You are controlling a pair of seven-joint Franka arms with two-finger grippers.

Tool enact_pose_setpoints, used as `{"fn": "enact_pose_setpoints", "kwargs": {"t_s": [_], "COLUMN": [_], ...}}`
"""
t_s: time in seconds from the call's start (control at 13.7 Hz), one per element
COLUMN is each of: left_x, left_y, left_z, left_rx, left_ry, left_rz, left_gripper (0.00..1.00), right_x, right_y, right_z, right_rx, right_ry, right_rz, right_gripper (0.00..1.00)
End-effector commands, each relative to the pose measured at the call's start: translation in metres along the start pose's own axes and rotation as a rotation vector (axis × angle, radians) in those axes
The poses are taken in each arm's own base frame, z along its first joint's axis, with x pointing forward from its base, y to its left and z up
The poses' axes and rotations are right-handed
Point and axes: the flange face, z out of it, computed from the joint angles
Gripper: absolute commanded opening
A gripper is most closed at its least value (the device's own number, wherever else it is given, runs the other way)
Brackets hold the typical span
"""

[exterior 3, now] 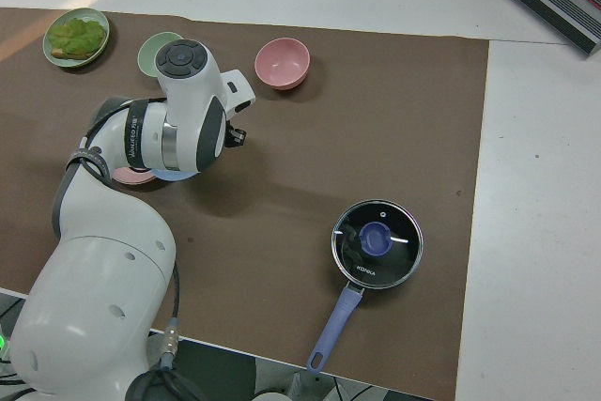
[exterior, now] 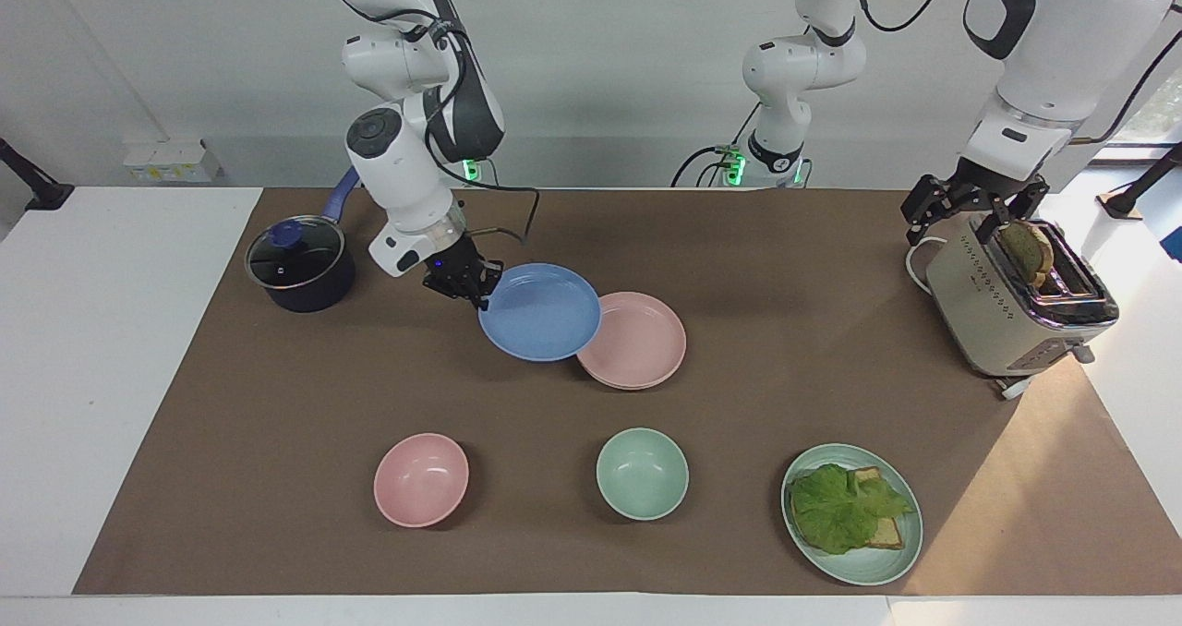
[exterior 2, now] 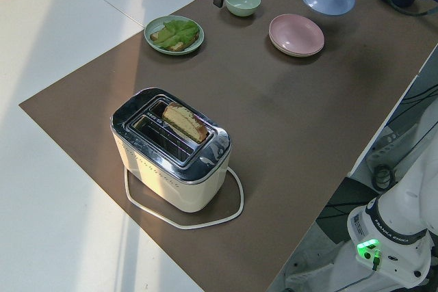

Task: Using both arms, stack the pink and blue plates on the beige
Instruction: 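Slide the blue plate with the right gripper toward the pink plate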

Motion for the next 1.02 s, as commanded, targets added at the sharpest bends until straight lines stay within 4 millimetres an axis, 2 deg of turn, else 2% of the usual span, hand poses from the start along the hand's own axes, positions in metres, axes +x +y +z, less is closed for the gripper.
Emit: {"fn": "enact_pose_setpoints", "kwargs": {"t_s": [0.0,0.07,0.29,0.36,0.58,0.95], "left_x": [-0.004,-0.004,-0.004,-0.004,-0.004,-0.004], "left_y": [0.001,0.01,0.013,0.007,0.007,0.001], "left_z": [-0.005,-0.005,-0.005,-0.005,-0.005,-0.005], "left_rx": [0.012,0.011,0.01,0.01,0.009,0.01], "left_ry": [-0.004,-0.005,-0.006,-0.005,-0.005,-0.006], "left_rz": [0.012,0.028,0.035,0.026,0.024,0.015], "left_gripper": [1.0,1.0,1.0,1.0,1.0,1.0], "right_x": [0.007,0.006,0.005,0.0,-0.007,-0.014], "right_y": [-0.037,-0.044,-0.05,-0.059,-0.079,-0.087], "right_z": [0.025,0.035,0.053,0.061,0.081,0.086], "right_rx": [0.028,0.029,0.025,0.027,0.031,0.029], "right_ry": [0.005,0.012,0.003,-0.003,0.008,-0.002], "right_rz": [0.055,0.054,0.052,0.043,0.04,0.027], "right_gripper": [0.0,0.0,0.0,0.0,0.0,0.0]}}
